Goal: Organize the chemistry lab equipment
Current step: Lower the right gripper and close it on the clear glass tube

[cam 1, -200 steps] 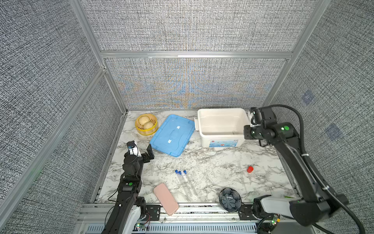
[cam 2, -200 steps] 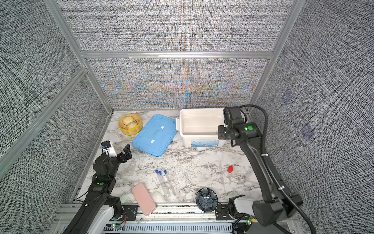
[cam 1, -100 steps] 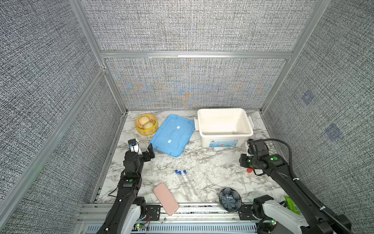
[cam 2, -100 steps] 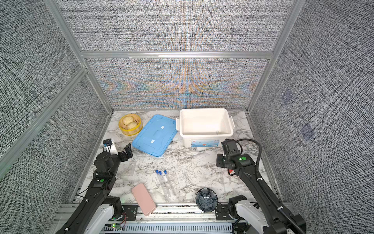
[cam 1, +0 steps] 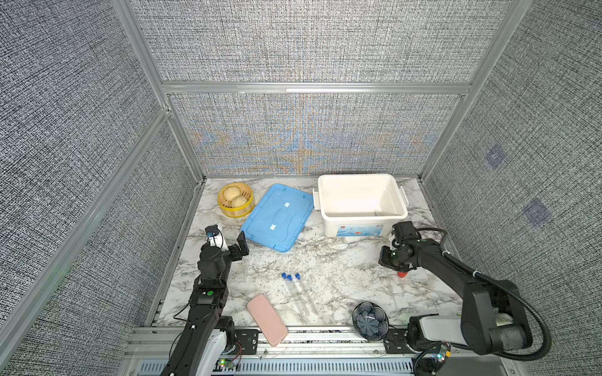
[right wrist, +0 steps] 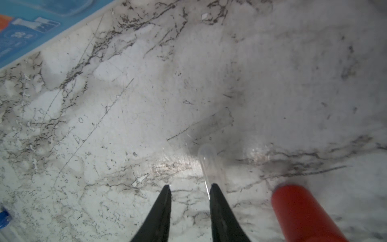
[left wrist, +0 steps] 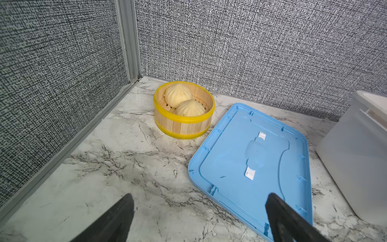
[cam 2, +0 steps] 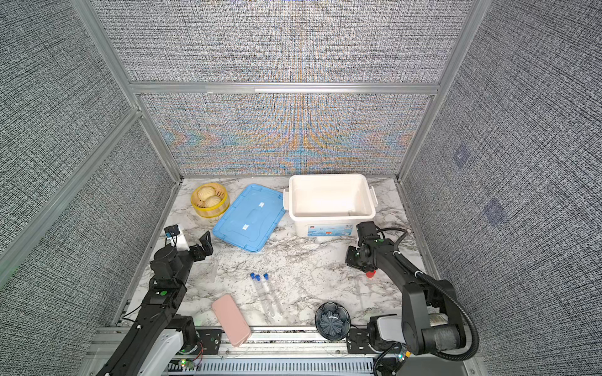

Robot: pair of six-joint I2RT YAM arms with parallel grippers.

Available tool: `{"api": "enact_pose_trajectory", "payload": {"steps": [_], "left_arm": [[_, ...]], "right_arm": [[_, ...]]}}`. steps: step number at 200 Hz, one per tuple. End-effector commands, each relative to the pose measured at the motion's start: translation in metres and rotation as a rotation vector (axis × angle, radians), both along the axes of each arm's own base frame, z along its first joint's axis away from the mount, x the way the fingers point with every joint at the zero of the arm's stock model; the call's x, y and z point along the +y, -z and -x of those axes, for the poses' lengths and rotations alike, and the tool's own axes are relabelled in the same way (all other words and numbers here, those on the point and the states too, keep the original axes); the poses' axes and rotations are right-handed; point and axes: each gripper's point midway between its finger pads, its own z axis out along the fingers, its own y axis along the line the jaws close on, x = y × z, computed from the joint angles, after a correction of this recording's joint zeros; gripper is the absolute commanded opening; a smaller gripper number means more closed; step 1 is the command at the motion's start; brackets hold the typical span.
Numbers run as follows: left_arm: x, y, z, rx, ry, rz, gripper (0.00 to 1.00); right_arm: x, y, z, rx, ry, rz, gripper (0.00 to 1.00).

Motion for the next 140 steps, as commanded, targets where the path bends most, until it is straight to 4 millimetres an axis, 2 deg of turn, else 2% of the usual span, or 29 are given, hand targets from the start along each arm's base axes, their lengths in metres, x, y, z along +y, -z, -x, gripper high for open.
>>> {"api": "enact_pose_trajectory", "payload": {"steps": [1,33,55,74,112,140], "left_arm": [[-0.001,-0.004,0.0,-0.018,0.001,0.011,0.99],[-0.003,-0.004,0.0,-0.019,0.014,0.011,0.99],[-0.002,-0.004,0.0,-0.018,0.009,0.009,0.99],[-0.002,-0.004,-0.001,-0.014,0.011,0.01,0.99],[-0.002,-0.003,-0.001,-0.012,0.01,0.009,0.99],[-0.003,-0.004,-0.001,-0.015,0.013,0.01,0.99]], "right_arm": [[-0.002,0.002,-0.008,-0.001,0.026,0.004,0.3],[-0.02,0.007,-0.005,0.025,0.102,0.09,0.3],[-0.022,0.001,-0.006,-0.001,0.116,0.095,0.3],[-0.025,0.003,-0.003,0.011,0.125,0.109,0.3],[-0.014,0.02,-0.001,0.067,0.111,0.07,0.3],[-0.016,0.023,-0.003,0.071,0.114,0.091,0.31]]}}
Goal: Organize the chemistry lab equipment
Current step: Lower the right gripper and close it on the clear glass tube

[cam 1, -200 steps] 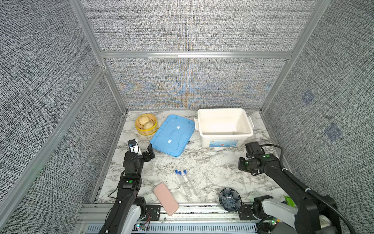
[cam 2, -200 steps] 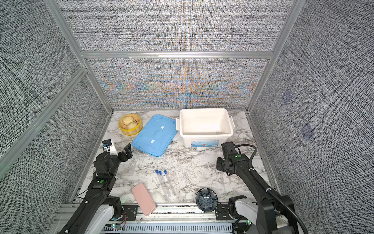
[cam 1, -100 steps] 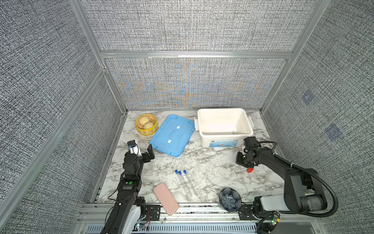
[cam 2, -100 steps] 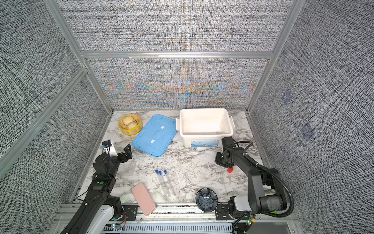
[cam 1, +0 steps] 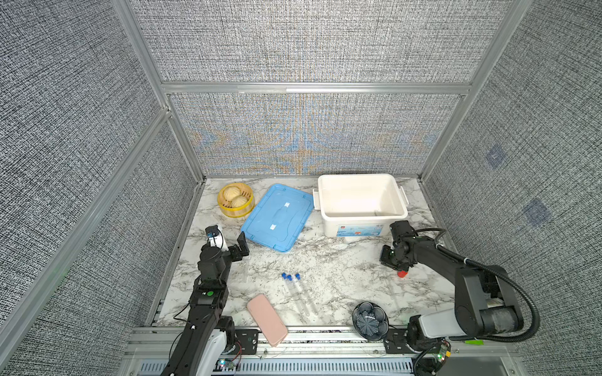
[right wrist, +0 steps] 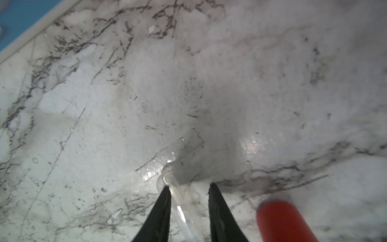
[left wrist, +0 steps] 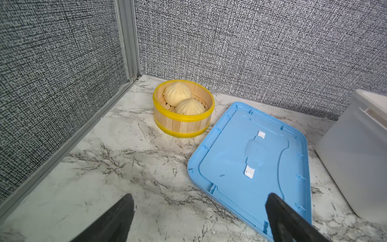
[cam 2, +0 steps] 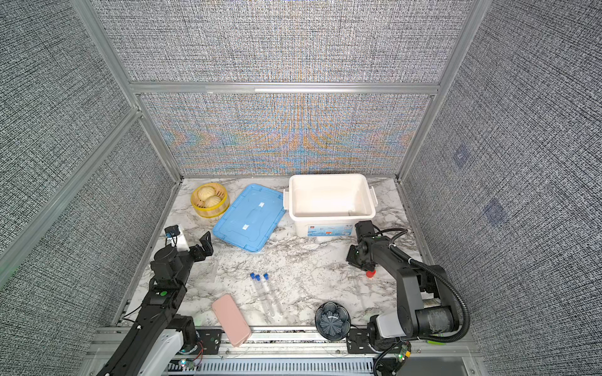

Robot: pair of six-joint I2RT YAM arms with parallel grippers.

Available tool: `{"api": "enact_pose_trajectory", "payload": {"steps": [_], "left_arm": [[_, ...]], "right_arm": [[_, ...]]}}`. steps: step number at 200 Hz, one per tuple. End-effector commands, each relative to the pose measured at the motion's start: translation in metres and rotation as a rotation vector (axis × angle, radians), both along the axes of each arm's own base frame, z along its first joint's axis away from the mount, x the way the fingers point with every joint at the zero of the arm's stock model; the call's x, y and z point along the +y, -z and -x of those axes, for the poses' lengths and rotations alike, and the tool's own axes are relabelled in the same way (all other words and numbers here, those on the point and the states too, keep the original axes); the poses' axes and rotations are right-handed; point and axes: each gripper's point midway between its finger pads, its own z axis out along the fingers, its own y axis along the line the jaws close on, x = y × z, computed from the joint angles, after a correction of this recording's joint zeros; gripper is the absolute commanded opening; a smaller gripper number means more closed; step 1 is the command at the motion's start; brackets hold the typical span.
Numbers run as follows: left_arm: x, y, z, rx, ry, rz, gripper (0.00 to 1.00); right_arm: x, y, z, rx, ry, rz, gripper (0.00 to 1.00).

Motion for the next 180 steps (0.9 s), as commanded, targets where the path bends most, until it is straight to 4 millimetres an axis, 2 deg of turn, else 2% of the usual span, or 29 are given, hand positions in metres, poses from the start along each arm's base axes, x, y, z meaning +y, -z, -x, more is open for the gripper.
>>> {"api": "enact_pose_trajectory", "payload": {"steps": [1,41,180], "left_arm": [[-0.002,-0.006,-0.001,-0.022,0.01,0.008,0.99],[-0.002,-0.005,-0.002,-0.017,0.009,0.005,0.99],[-0.001,-0.006,-0.002,-0.019,0.006,0.004,0.99]], "right_arm": [[-0.002,0.003,0.002,0.016,0.016,0.013,0.31],[-0.005,0.002,-0.001,0.004,0.03,0.028,0.3],[-0.017,-0.008,-0.012,-0.104,0.072,0.073,0.09]]}}
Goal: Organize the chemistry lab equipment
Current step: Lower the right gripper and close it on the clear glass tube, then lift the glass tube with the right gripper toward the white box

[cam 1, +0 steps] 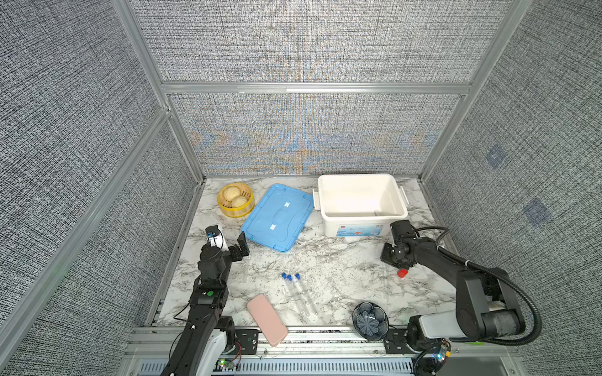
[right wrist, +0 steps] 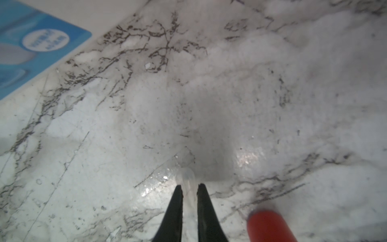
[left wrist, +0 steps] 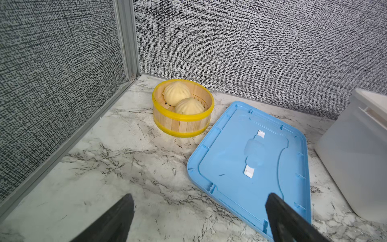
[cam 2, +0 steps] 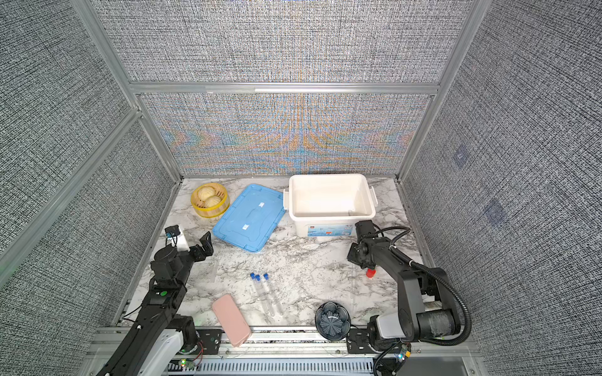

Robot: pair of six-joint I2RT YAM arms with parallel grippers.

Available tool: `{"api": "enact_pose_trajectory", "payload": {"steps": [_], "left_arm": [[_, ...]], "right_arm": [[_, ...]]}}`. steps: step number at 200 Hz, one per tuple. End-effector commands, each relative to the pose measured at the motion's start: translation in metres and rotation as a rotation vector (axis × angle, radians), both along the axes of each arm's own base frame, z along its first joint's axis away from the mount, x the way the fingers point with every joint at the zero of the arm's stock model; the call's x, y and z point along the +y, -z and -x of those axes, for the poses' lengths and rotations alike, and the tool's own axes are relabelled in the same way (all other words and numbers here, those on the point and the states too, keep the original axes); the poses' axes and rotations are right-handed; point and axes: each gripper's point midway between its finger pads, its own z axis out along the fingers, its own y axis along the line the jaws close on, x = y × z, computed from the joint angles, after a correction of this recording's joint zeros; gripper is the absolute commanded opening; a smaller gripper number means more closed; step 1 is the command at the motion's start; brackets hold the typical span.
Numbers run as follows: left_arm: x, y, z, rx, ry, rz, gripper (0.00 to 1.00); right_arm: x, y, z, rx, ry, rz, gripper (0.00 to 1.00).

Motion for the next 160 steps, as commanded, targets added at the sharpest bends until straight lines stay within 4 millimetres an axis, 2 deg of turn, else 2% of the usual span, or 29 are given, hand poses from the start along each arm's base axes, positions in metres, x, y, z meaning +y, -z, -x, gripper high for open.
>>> {"api": "enact_pose_trajectory", "payload": {"steps": [1,39,70,93,117,141,160], "left_arm": [[-0.001,-0.006,-0.002,-0.019,0.003,0.004,0.99],[-0.002,-0.006,-0.002,-0.02,0.012,0.003,0.99],[-0.001,-0.006,-0.002,-0.02,0.002,0.004,0.99],[-0.001,-0.007,-0.001,-0.026,0.006,0.004,0.99],[0.0,-0.006,-0.001,-0.022,-0.002,0.004,0.99],[-0.001,-0.006,-0.002,-0.024,0.007,0.005,0.99],[-0.001,-0.006,-0.002,-0.02,0.003,0.004,0.99]], "right_arm": [[-0.003,0.0,-0.002,-0.021,0.017,0.012,0.09],[-0.004,-0.002,0.001,-0.011,0.003,0.016,0.08],[0.002,-0.008,0.002,-0.015,-0.018,-0.008,0.19],[0.008,-0.004,0.007,0.023,-0.062,-0.028,0.27],[0.015,0.005,0.01,0.071,-0.081,-0.061,0.28],[0.009,0.018,0.015,0.127,-0.052,-0.038,0.28],[0.01,0.02,0.014,0.129,-0.054,-0.033,0.27]]}}
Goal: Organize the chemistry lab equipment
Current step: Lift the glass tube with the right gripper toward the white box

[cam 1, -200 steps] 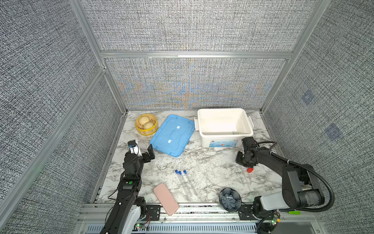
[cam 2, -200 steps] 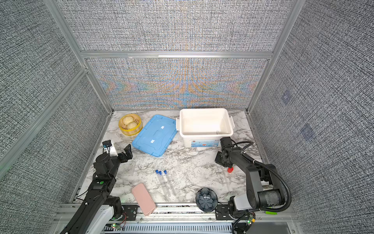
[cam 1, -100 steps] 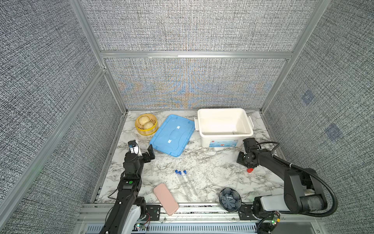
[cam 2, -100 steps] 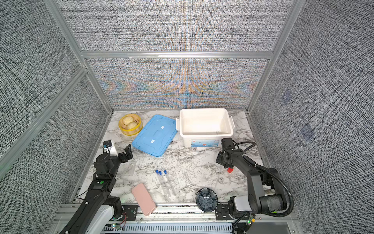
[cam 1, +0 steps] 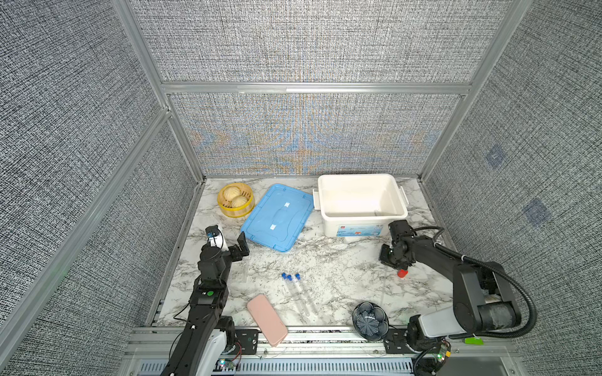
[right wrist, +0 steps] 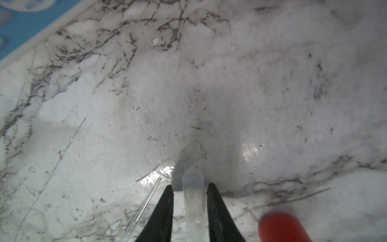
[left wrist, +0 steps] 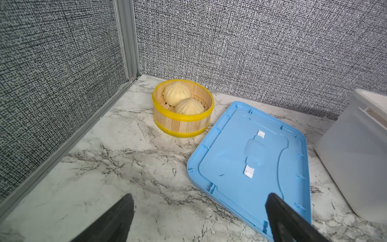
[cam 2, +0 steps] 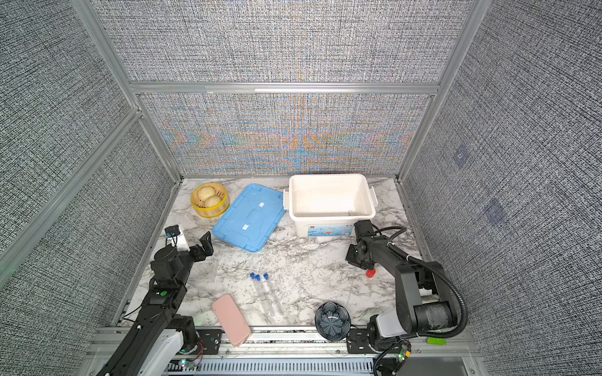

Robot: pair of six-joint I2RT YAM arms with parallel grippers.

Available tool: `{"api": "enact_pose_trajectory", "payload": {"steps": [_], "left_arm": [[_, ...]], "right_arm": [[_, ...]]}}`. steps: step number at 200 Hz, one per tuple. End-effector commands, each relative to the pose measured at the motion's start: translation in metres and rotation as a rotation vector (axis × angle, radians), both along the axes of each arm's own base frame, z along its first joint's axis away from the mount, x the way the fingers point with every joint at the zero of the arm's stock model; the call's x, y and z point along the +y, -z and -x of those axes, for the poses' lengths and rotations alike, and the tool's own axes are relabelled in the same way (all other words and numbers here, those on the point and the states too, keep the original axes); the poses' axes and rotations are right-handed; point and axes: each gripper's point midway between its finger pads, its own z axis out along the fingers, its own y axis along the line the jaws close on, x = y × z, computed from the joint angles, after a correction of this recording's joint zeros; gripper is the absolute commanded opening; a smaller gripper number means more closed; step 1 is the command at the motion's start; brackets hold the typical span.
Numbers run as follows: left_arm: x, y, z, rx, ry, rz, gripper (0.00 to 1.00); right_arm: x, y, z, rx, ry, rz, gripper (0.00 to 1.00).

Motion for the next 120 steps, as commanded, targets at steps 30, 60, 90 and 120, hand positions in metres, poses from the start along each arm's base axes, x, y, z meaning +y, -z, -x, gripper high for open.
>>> {"api": "enact_pose_trajectory", "payload": {"steps": [30,60,90,120], "left_arm": [[-0.002,-0.006,-0.002,-0.019,0.008,0.004,0.99],[-0.002,-0.005,-0.004,-0.011,0.008,0.003,0.99],[-0.002,-0.004,-0.004,-0.009,0.007,0.003,0.99],[-0.002,-0.005,-0.005,-0.011,0.012,0.003,0.99]], "right_arm": [[-0.003,0.009,0.012,0.058,0.006,0.017,0.17],[-0.004,-0.005,0.01,0.017,0.005,0.019,0.13],[-0.004,-0.02,0.006,-0.022,0.01,0.019,0.09],[0.004,-0.045,0.006,-0.049,-0.009,-0.026,0.09]]}}
